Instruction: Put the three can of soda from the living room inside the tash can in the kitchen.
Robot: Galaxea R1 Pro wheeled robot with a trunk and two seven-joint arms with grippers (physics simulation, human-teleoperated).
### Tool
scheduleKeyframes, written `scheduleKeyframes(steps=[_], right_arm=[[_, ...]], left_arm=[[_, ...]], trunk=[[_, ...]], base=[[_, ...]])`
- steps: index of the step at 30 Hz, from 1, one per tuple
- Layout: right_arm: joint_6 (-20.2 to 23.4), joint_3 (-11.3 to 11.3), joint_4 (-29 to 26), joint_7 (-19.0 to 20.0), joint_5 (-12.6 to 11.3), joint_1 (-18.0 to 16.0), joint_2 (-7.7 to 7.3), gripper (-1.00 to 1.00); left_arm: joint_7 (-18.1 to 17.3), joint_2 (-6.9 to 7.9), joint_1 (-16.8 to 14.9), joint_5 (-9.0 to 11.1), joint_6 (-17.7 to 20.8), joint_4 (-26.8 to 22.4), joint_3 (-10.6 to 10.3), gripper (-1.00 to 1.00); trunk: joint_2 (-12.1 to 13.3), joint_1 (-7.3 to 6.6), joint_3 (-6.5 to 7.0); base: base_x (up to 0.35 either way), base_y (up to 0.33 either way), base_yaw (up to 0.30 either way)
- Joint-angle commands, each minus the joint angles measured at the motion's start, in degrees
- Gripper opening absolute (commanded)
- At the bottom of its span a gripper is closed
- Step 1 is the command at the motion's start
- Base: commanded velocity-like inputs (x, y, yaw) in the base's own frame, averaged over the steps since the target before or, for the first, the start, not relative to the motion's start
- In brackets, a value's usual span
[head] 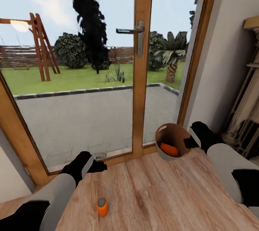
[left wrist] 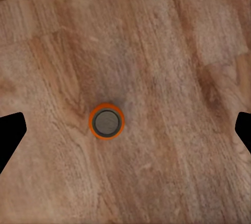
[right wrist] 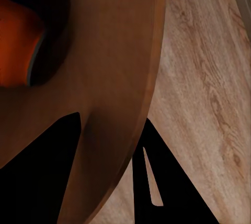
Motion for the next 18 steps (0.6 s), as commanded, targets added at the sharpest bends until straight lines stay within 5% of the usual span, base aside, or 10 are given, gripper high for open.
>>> scheduleKeyframes(steps=[1, 6, 18], right_arm=[[0.0, -0.1, -0.1, 0.0, -0.2, 0.0, 0.0, -1.0], [0.4, -0.2, -0.1, 0.1, -0.2, -0.3, -0.1, -1.0], [0.8, 0.1, -0.1, 0.1, -0.2, -5.5, -4.28, -1.0]], left_arm=[[0.0, 0.0, 0.0, 0.0, 0.0, 0.0, 0.0, 1.0], [-0.1, 0.0, 0.0, 0.0, -0.1, 0.0, 0.0, 1.0], [-0.1, -0.88, 0.0, 0.0, -0.2, 0.0, -0.1, 1.0]], trunk=[[-0.4, 0.22, -0.17], [-2.4, 1.32, -1.07], [-7.2, 3.95, -3.22]], base=[[0.0, 0.0, 0.0], [0.0, 0.0, 0.0], [0.0, 0.0, 0.0]])
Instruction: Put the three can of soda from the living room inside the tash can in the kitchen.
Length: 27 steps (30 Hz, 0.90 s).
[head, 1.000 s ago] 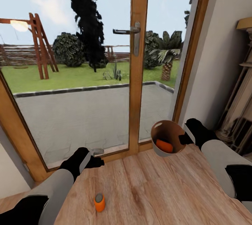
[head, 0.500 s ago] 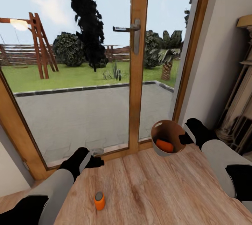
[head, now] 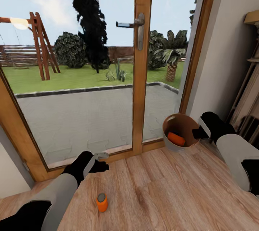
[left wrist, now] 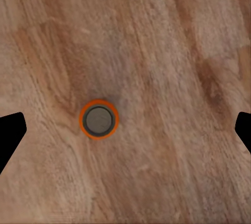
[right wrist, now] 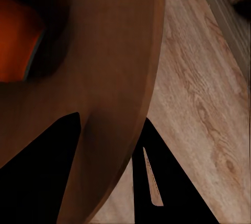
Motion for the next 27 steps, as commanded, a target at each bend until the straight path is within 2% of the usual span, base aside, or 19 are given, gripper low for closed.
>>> scheduleKeyframes(steps=[1, 7, 27], right_arm=[[0.0, 0.0, -0.7, 0.0, 1.0, -0.4, -0.12, -1.0], [0.0, 0.1, -0.5, 0.0, 1.1, -1.5, -0.43, -1.0], [0.0, 0.6, 0.0, 0.0, 1.1, -1.6, -0.5, -1.0]], left_arm=[[0.0, -0.04, 0.0, 0.0, 0.0, 0.0, 0.0, 1.0], [0.0, -0.22, 0.0, 0.0, -0.1, 0.0, 0.0, 1.0], [-0.2, 0.46, 0.1, 0.0, -0.3, -0.7, 0.2, 1.0]], trunk=[[-0.4, 0.22, -0.18], [-2.8, 1.52, -1.26], [-3.1, 2.04, -5.69]], base=[[0.0, 0.0, 0.0], [0.0, 0.0, 0.0], [0.0, 0.0, 0.0]])
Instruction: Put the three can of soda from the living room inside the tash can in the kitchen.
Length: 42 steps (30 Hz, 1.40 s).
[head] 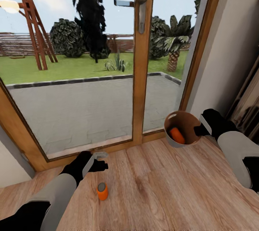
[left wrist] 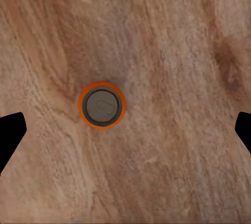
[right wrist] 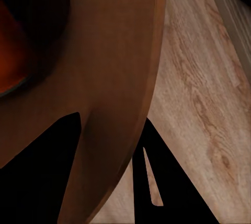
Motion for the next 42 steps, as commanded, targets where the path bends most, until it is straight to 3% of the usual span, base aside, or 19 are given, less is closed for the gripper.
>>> scheduleKeyframes(steps=[1, 10, 42], right_arm=[[0.0, 0.0, 0.0, 0.0, -0.1, -0.1, 0.0, -1.0], [0.0, 0.0, 0.0, 0.0, 0.0, 0.0, 0.0, -1.0], [0.0, -0.2, -0.4, 0.0, 0.0, -0.3, -0.12, -1.0]], left_arm=[[0.0, 0.03, 0.0, 0.0, 0.0, -1.4, 0.0, 1.0], [0.1, 0.07, 0.0, 0.1, 0.1, -4.2, 0.1, 1.0], [-0.1, 0.06, 0.1, 0.1, -0.2, -5.6, 0.0, 1.0]], trunk=[[0.0, 0.01, -0.22], [-0.1, 0.24, -2.21], [-0.6, 1.07, -9.3]], base=[[0.0, 0.0, 0.0], [0.0, 0.0, 0.0], [0.0, 0.0, 0.0]])
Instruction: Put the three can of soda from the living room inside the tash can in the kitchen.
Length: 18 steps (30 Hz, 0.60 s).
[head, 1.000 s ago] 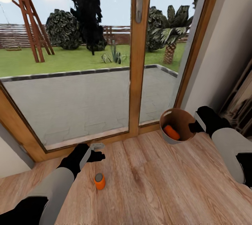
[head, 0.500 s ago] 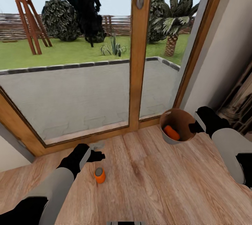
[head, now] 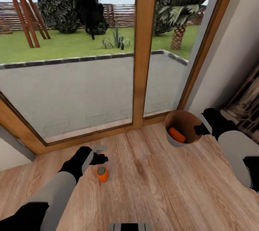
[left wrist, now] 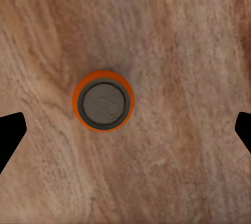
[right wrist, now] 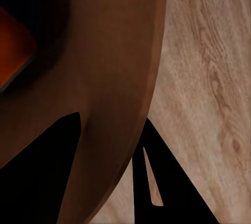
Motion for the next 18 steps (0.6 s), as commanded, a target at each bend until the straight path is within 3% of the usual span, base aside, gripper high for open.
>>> scheduleKeyframes(steps=[1, 11, 18], right_arm=[[0.0, 0.0, -0.1, 0.0, -0.2, -0.4, -0.03, -1.0], [0.0, -0.1, 0.2, 0.0, -0.3, -4.0, -1.08, -1.0], [0.0, 0.0, 0.4, 0.0, 0.3, -4.3, -1.19, -1.0]], left_arm=[[0.0, 0.0, 0.0, 0.0, 0.0, 0.0, 0.0, 1.0], [0.1, -0.01, 0.0, -0.1, -0.1, 0.0, 0.0, 1.0], [0.1, -0.01, 0.0, 0.0, -0.1, 0.0, 0.0, 1.0]], trunk=[[0.0, 0.01, -0.22], [-0.2, 0.27, -2.43], [-0.2, 0.42, -3.76]], base=[[0.0, 0.0, 0.0], [0.0, 0.0, 0.0], [0.0, 0.0, 0.0]])
